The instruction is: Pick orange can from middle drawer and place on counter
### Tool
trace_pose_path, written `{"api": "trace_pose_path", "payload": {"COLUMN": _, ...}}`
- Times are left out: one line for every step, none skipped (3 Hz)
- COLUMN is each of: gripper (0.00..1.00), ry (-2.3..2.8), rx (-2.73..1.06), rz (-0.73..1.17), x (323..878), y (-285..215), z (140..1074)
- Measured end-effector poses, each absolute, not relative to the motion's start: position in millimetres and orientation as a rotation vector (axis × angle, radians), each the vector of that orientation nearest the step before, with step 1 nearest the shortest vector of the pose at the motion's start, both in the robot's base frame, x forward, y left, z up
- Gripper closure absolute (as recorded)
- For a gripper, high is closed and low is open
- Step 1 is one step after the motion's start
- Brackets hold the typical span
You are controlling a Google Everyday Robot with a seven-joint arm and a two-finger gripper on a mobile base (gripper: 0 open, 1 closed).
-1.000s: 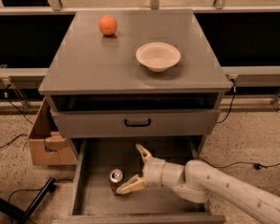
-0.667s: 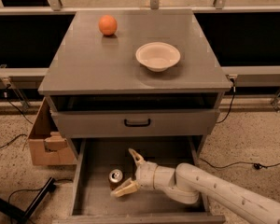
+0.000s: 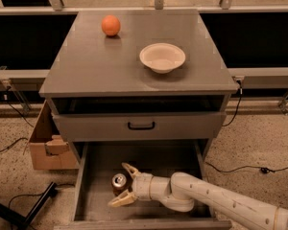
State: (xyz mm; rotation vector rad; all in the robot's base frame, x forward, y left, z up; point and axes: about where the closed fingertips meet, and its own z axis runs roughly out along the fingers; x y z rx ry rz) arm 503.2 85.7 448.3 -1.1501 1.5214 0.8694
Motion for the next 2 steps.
{"api": "trace_pose_path", "payload": {"gripper": 0.36, "ry": 1.518, "rx": -1.173, "rz": 0.891, "x": 493, "y": 99, "z": 431}}
{"api": "trace_pose_path", "payload": {"gripper": 0.59, "ry": 1.529, "rx": -1.168, "rz": 0.927, "x": 485, "y": 112, "z": 412}}
